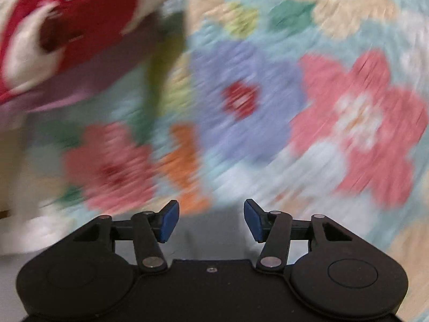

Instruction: Fold clothes

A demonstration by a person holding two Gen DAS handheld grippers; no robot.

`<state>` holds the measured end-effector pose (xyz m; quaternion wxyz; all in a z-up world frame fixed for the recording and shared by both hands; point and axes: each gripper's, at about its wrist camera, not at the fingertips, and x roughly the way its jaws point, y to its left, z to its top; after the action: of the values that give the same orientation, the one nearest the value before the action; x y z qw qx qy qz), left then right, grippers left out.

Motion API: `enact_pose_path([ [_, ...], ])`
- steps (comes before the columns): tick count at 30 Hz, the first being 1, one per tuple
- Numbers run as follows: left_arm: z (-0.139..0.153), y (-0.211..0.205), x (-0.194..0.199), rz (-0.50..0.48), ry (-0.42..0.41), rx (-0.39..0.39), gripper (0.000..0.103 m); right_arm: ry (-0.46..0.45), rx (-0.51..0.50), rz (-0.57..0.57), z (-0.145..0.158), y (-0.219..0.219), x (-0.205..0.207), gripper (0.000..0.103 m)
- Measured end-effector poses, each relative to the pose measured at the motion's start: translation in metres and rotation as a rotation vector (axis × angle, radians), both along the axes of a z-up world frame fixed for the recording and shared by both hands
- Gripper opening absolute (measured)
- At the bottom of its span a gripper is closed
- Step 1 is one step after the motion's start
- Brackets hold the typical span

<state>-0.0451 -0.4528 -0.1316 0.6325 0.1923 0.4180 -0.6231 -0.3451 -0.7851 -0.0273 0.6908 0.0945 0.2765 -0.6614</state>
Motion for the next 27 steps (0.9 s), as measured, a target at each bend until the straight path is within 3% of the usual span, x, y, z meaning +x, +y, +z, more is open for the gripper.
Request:
enact_pose_path([
  [4,0.018,0.05,0.029,0.05,-0.063,0.008,0.068,-0.047,0.091,0.172,-0.04,0.048,0.039,0.06],
  [8,0.032,0.111,0.07,0.19,-0.152,0.048,0.068,-0.079,0.176,0.37,-0.063,0.1,0.085,0.061],
  [13,0.03,0.181,0.123,0.436,-0.078,0.052,0.068,-0.066,0.229,0.601,-0.068,0.149,0.143,0.061],
  [16,0.028,0.204,0.143,0.499,-0.038,-0.005,0.068,-0.056,0.225,0.655,-0.064,0.17,0.169,0.061],
  [21,0.02,0.237,0.154,0.463,0.025,-0.06,0.068,-0.017,0.191,0.666,-0.056,0.189,0.184,0.061],
  [24,0.016,0.238,0.155,0.415,0.006,-0.068,0.068,0.047,0.163,0.614,-0.043,0.198,0.181,0.061],
  [27,0.022,0.23,0.152,0.393,-0.04,-0.094,0.068,0.037,0.12,0.55,-0.02,0.218,0.158,0.061],
])
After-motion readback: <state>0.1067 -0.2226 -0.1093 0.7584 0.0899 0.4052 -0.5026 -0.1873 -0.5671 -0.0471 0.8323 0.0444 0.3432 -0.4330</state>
